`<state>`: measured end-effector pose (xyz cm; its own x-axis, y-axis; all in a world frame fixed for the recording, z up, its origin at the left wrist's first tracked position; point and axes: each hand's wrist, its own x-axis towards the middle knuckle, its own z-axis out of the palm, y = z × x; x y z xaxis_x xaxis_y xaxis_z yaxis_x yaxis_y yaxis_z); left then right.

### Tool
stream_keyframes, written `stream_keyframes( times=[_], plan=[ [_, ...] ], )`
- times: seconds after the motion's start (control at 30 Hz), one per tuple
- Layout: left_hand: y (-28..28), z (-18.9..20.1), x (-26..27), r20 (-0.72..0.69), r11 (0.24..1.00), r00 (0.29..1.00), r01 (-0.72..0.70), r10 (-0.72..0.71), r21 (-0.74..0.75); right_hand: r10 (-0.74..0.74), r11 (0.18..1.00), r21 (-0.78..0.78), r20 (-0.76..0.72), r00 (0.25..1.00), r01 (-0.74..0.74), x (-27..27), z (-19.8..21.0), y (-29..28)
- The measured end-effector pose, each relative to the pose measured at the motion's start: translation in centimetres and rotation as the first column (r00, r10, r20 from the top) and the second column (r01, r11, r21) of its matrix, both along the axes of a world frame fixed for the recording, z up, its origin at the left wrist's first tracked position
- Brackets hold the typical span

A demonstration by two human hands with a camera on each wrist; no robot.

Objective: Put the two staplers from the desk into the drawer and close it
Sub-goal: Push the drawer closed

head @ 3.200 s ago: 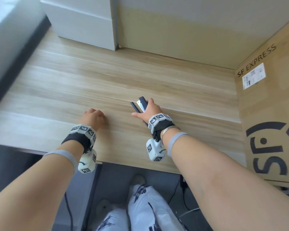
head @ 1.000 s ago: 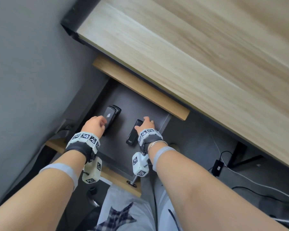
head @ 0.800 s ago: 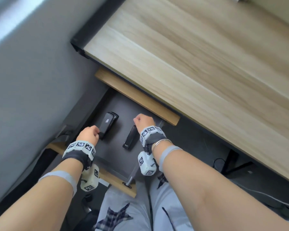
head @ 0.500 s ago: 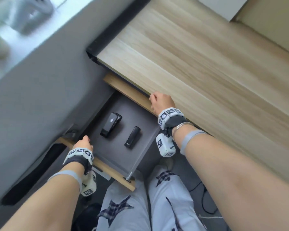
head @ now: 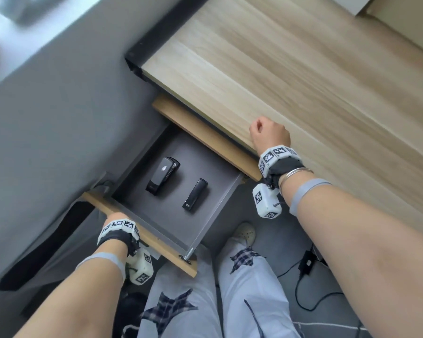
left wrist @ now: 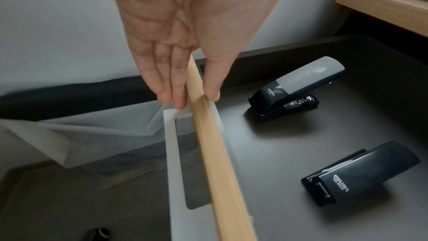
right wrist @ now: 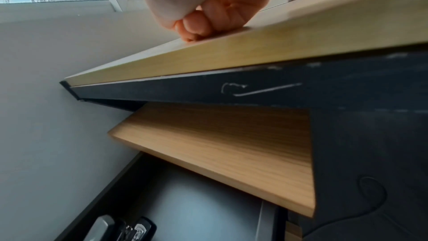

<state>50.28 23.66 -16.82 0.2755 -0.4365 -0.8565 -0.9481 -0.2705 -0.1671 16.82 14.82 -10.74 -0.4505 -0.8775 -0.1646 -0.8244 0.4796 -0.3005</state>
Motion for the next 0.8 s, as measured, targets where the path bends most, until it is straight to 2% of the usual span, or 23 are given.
stream_keyframes(
  times=[0.1, 0.23, 0.3, 0.43, 0.57, 0.67, 0.8],
  plan=[
    [-0.5, -0.7, -0.7, 0.025, 0.997, 0.999, -0.045, 0.047, -0.063, 0.011, 1.0, -0.012, -0.034, 0.999, -0.012, 0.0, -0.3, -0.1],
    [-2.5, 0.1, -2.0, 0.014, 0.993, 0.994, 0.108, -0.109, 0.038, 0.046, 0.999, 0.016, -0.086, 0.995, -0.045, 0.0, -0.1, -0.2],
    [-3.5, 0.2, -3.0, 0.006, 0.992, 0.993, 0.114, -0.114, 0.053, 0.043, 0.999, 0.014, -0.107, 0.993, -0.042, 0.0, -0.1, -0.1],
    [-5.2, 0.5, -5.1, -0.003, 0.997, 0.997, 0.078, -0.078, -0.019, 0.0, 1.0, 0.002, -0.141, 0.99, 0.001, -1.2, 0.0, 0.1],
    [-7.5, -0.1, -6.9, -0.062, 0.991, 0.994, -0.096, 0.091, -0.098, -0.012, 1.0, -0.018, -0.2, 0.98, 0.009, -2.9, -0.1, 0.6],
    [-9.2, -1.3, -8.3, -0.157, 0.915, 0.933, -0.35, 0.323, -0.202, 0.002, 0.999, -0.05, -0.228, 0.974, -0.013, -3.0, -0.8, 0.8],
    [-11.1, -1.9, -10.5, -0.242, 0.869, 0.891, -0.437, 0.383, -0.233, 0.003, 0.996, -0.09, -0.233, 0.972, -0.025, -3.0, -1.5, 1.0]
  ],
)
